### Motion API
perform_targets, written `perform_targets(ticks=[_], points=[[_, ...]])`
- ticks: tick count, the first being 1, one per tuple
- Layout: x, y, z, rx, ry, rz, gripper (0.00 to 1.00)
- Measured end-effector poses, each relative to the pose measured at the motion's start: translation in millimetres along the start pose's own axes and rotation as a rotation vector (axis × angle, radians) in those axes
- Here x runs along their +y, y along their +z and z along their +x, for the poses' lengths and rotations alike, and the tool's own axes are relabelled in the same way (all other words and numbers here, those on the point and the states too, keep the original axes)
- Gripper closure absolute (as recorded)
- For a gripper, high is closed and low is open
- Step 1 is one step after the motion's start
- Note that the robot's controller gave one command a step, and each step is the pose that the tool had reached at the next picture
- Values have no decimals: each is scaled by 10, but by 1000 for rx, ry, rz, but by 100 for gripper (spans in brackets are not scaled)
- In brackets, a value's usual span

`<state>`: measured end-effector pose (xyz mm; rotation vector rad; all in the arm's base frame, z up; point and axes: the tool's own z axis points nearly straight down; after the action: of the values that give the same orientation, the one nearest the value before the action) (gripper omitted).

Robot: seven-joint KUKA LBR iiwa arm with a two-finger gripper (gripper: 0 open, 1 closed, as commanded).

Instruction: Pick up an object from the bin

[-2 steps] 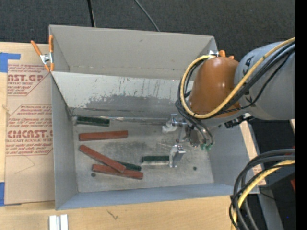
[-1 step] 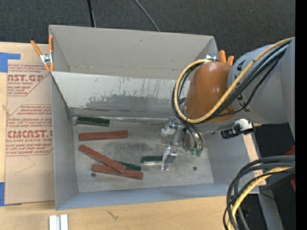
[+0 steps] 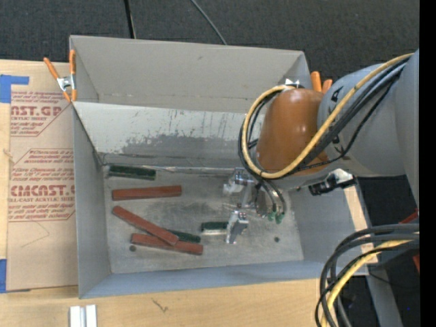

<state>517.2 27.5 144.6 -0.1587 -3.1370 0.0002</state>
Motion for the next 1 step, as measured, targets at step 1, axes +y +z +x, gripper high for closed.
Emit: perform_targets(ticks=[1], points=[[113, 750, 129, -13, 119, -2, 0]])
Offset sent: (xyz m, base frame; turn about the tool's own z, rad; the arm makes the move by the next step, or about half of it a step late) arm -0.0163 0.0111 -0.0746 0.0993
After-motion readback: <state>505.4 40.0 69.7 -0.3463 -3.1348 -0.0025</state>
